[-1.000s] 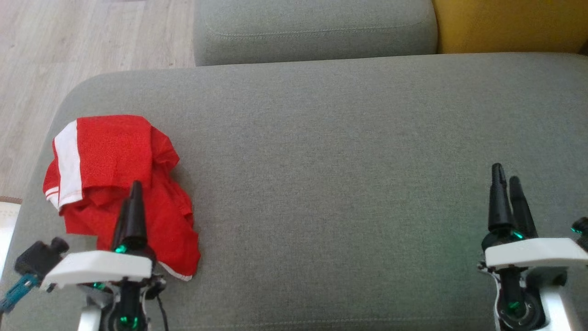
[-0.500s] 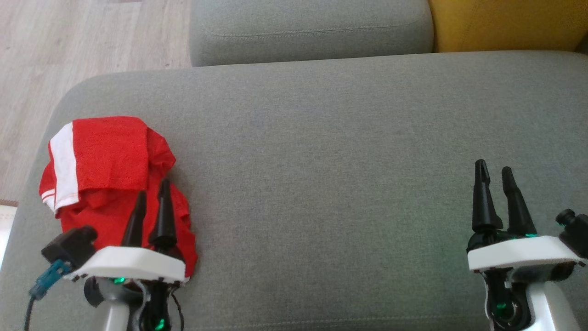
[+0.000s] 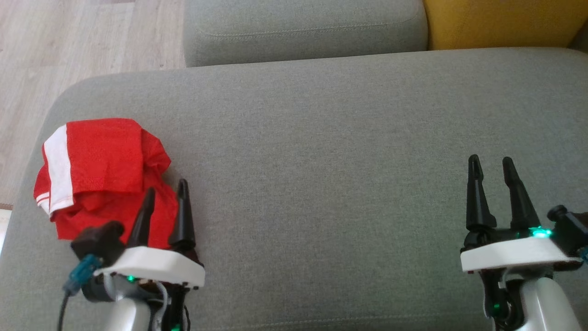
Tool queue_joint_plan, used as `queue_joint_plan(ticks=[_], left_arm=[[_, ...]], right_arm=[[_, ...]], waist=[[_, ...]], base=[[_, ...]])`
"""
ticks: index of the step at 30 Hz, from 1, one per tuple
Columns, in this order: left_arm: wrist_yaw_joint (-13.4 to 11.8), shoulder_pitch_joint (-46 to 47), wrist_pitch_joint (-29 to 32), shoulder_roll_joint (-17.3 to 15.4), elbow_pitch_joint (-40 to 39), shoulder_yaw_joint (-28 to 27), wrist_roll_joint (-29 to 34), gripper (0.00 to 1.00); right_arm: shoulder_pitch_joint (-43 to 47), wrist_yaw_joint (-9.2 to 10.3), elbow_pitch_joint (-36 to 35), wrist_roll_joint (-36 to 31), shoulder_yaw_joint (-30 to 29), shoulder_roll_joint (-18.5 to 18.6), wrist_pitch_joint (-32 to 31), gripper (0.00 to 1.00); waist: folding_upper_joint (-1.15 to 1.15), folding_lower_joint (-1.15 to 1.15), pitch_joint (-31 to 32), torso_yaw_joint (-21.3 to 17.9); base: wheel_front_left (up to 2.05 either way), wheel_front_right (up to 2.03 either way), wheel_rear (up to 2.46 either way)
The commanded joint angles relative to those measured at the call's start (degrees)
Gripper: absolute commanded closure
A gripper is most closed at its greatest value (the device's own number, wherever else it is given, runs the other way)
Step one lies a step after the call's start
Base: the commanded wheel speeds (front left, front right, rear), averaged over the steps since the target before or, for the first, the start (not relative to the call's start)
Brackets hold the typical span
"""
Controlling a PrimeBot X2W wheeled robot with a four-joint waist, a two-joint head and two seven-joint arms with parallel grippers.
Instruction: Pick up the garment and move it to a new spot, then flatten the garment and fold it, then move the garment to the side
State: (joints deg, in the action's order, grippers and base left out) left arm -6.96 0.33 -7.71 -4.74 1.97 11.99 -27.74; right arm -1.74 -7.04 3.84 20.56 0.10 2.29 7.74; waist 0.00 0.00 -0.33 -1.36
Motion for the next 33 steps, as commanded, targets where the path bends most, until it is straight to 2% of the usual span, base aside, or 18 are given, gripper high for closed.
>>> queue_joint_plan(ticks=[1, 24, 28, 33], left_arm=[[-0.81, 3.58, -0.97, -1.19, -2.74, -0.44, 2.33, 0.00], [-11.14, 5.60, -4.82, -7.43, -4.55, 11.33, 19.05, 0.00], [-12.89, 5.76, -5.49, -7.64, -5.27, 12.62, 20.65, 0.00], [-11.97, 4.66, -6.33, -6.61, -5.84, 12.00, 19.48, 0.00]], right_arm=[[-2.00, -0.32, -2.66, -2.26, 1.25, 0.47, 0.88, 0.00], [-1.48, -0.40, -4.61, -19.48, 3.18, 0.54, 4.76, 0.00], [-1.43, -0.41, -5.23, -21.59, 3.88, 0.55, 5.44, 0.00], [-0.86, -0.43, -4.28, -19.75, 3.73, 0.57, 6.29, 0.00]], waist=[[0.00, 0.00, -0.04, 0.03], [0.00, 0.00, -0.16, 0.24], [0.00, 0.00, -0.20, 0.35], [0.00, 0.00, -0.06, 0.59]], base=[[0.00, 0.00, 0.00], [0.00, 0.00, 0.00], [0.00, 0.00, 0.00], [0.00, 0.00, 0.00]])
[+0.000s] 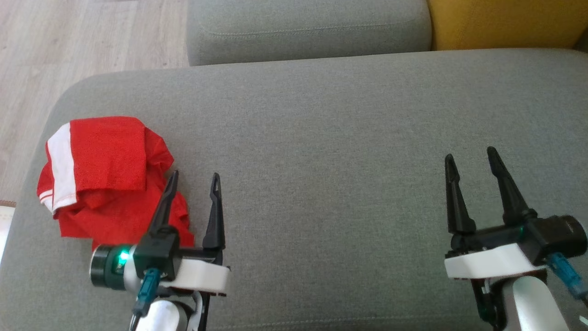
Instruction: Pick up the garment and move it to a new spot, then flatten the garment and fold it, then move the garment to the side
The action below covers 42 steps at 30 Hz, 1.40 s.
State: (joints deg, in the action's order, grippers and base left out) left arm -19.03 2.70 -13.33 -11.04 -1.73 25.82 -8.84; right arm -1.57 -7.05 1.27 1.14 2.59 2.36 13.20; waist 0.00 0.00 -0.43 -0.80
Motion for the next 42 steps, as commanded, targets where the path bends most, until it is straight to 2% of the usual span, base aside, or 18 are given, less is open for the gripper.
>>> queue_joint_plan(ticks=[1, 6, 10, 16, 25, 30, 42], left_arm=[[0.10, 2.28, -0.70, -0.32, -2.13, -1.83, 0.58, 0.00], [1.77, 0.62, -1.54, 1.59, -1.56, -3.91, 1.25, 0.00], [4.28, -0.83, -1.67, 3.34, 0.09, -6.65, 0.60, 0.00], [7.57, -1.63, -1.67, 5.32, 2.42, -9.74, 0.87, 0.00], [10.09, -1.78, -1.67, 7.11, 3.36, -12.24, 2.52, 0.00], [10.43, -1.84, -1.67, 7.60, 3.83, -13.42, 3.06, 0.00], [10.97, -3.15, -1.67, 7.87, 4.64, -16.92, 4.42, 0.00]], right_arm=[[-1.03, -0.42, -1.71, -0.33, 1.25, 0.50, 0.83, 0.00], [-0.58, -0.44, 3.02, 7.01, 0.47, 0.52, 1.67, 0.00], [-1.10, -0.44, 6.48, 11.12, 0.29, 0.52, 1.80, 0.00], [-1.26, -0.44, 8.05, 11.12, 0.15, 0.52, 1.80, 0.00], [-1.26, -0.44, 8.96, 11.83, 0.08, 0.52, 1.80, 0.00], [-0.39, -0.44, 9.20, 12.24, 0.56, 0.52, 1.80, 0.00], [1.38, -0.44, 9.57, 13.73, 2.71, 0.52, 1.80, 0.00]], waist=[[0.00, 0.00, 0.04, 0.03], [0.00, 0.00, 0.38, 0.20], [0.00, 0.00, 0.60, 0.27], [0.00, 0.00, 0.80, 0.28], [0.00, 0.00, 1.16, 1.32], [0.00, 0.00, 1.59, 5.00], [0.00, 0.00, 2.62, 19.65]], base=[[0.00, 0.00, 0.00], [0.00, 0.00, 0.00], [0.00, 0.00, 0.00], [0.00, 0.00, 0.00], [0.00, 0.00, 0.00], [0.00, 0.00, 0.00], [0.00, 0.00, 0.00]])
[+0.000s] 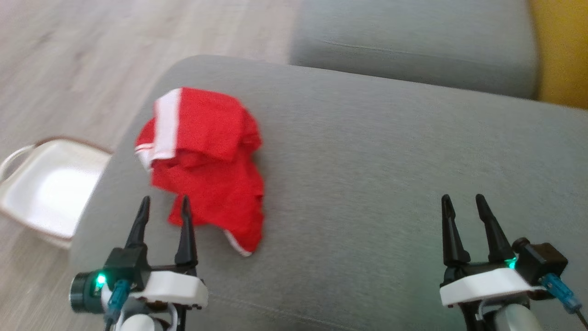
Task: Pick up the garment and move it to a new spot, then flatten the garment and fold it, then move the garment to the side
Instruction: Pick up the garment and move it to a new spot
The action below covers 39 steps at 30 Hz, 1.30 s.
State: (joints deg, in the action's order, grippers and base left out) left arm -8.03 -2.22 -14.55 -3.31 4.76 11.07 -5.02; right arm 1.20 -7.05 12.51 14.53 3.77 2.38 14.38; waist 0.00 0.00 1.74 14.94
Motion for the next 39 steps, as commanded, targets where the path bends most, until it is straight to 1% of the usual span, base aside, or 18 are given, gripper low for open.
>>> queue_joint_plan(ticks=[1, 3, 4, 10, 15, 22, 28, 33, 37, 39], left_arm=[[0.02, 1.63, -0.45, 0.16, -1.91, -2.39, 0.70, 0.00], [0.21, 1.38, -0.45, 0.15, -1.93, -2.78, 0.92, 0.00], [0.21, 1.38, -0.45, 0.15, -1.93, -2.78, 0.92, 0.00], [0.77, 0.47, -0.45, 0.04, -2.23, -4.14, 1.48, 0.00], [0.55, -0.24, -0.45, 0.07, -3.38, -5.55, 1.46, 0.00], [0.62, 0.08, -0.45, 0.12, -3.57, -6.96, 1.52, 0.00], [1.28, 1.49, -0.45, -0.47, -3.28, -8.84, 1.13, 0.00], [3.53, 5.95, -0.45, -2.55, -1.53, -11.10, -0.37, 0.00], [5.70, 12.37, -0.37, -5.07, 2.37, -13.15, -2.44, 0.00], [7.06, 16.38, 0.86, -6.78, 4.86, -13.69, -3.35, 0.00]], right_arm=[[-1.35, -0.44, -1.60, 0.53, 1.73, 0.50, 0.62, 0.00], [-1.24, -0.44, -1.47, 1.00, 2.11, 0.50, 0.62, 0.00], [-1.24, -0.44, -1.47, 1.00, 2.11, 0.50, 0.62, 0.00], [-0.91, -0.44, -1.07, 2.17, 3.37, 0.50, 0.62, 0.00], [-1.95, -0.44, -0.24, 3.37, 4.60, 0.50, 0.62, 0.00], [-2.77, -0.44, 0.35, 4.51, 4.86, 0.50, 0.62, 0.00], [-2.27, -0.44, -0.31, 4.22, 3.32, 0.50, 0.62, 0.00], [-3.67, -0.44, -1.22, 2.17, 1.14, 0.50, 0.62, 0.00], [-5.12, -0.44, -2.07, 0.30, -1.37, 0.50, 0.62, 0.00], [-5.65, -0.44, -2.58, -0.75, -2.32, 0.50, 0.62, 0.00]], waist=[[0.00, 0.00, 0.51, 5.01], [0.00, 0.00, 0.70, 7.14], [0.00, 0.00, 0.70, 7.14], [0.00, 0.00, 1.21, 12.85], [0.00, 0.00, 0.63, 13.48], [0.00, 0.00, 0.73, 13.35], [0.00, 0.00, -0.11, 12.34], [0.00, 0.00, -3.66, 10.05], [0.00, 0.00, -7.04, 8.27], [0.00, 0.00, -8.83, 7.52]], base=[[0.00, 0.00, 0.00], [0.00, 0.00, 0.00], [0.00, 0.00, 0.00], [0.00, 0.00, 0.00], [0.00, 0.00, 0.00], [0.00, 0.00, 0.00], [0.00, 0.00, 0.00], [0.00, 0.00, 0.00], [0.00, 0.00, 0.00], [0.00, 0.00, 0.00]])
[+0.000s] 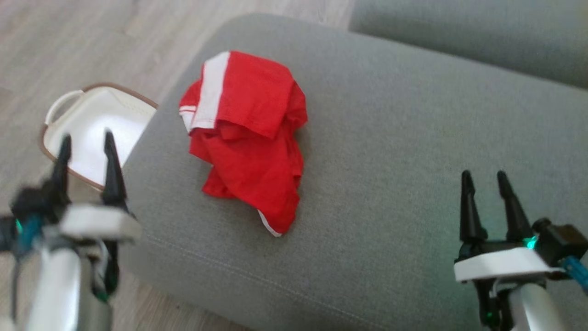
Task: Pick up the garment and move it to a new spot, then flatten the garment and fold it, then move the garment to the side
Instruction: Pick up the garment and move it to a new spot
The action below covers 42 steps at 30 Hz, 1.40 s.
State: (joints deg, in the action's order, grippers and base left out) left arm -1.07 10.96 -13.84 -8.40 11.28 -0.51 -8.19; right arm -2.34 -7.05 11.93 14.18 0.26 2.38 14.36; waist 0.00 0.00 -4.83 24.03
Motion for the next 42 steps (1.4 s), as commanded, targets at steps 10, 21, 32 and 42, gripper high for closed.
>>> queue_joint_plan(ticks=[10, 21, 32, 42], left_arm=[[7.33, 23.97, 17.85, -8.49, 12.75, 0.45, -5.81, 0.00], [8.54, 40.61, 30.82, -13.64, 26.64, 13.13, -16.64, 0.00], [8.55, 46.99, 32.87, -15.49, 36.53, 21.22, -24.32, 0.00], [8.55, 49.12, 26.21, -16.07, 42.09, 23.86, -26.67, 1.00]], right_arm=[[-5.14, -0.44, -5.10, -4.16, -2.17, 0.50, 0.63, 0.00], [-7.92, -0.44, -6.64, -5.86, -1.54, 0.50, 0.63, 0.00], [-9.19, -0.44, -7.42, -5.72, 0.08, 0.50, 0.63, 0.00], [-8.42, -0.44, -6.08, -5.01, 1.18, 0.50, 0.63, 0.00]], waist=[[0.00, 0.00, -10.47, -5.15], [0.00, 0.00, -18.07, -8.70], [0.00, 0.00, -20.69, -12.00], [0.00, 0.00, -17.23, -12.62]], base=[[0.00, 0.00, 0.00], [0.00, 0.00, 0.00], [0.00, 0.00, 0.00], [0.00, 0.00, 0.00]])
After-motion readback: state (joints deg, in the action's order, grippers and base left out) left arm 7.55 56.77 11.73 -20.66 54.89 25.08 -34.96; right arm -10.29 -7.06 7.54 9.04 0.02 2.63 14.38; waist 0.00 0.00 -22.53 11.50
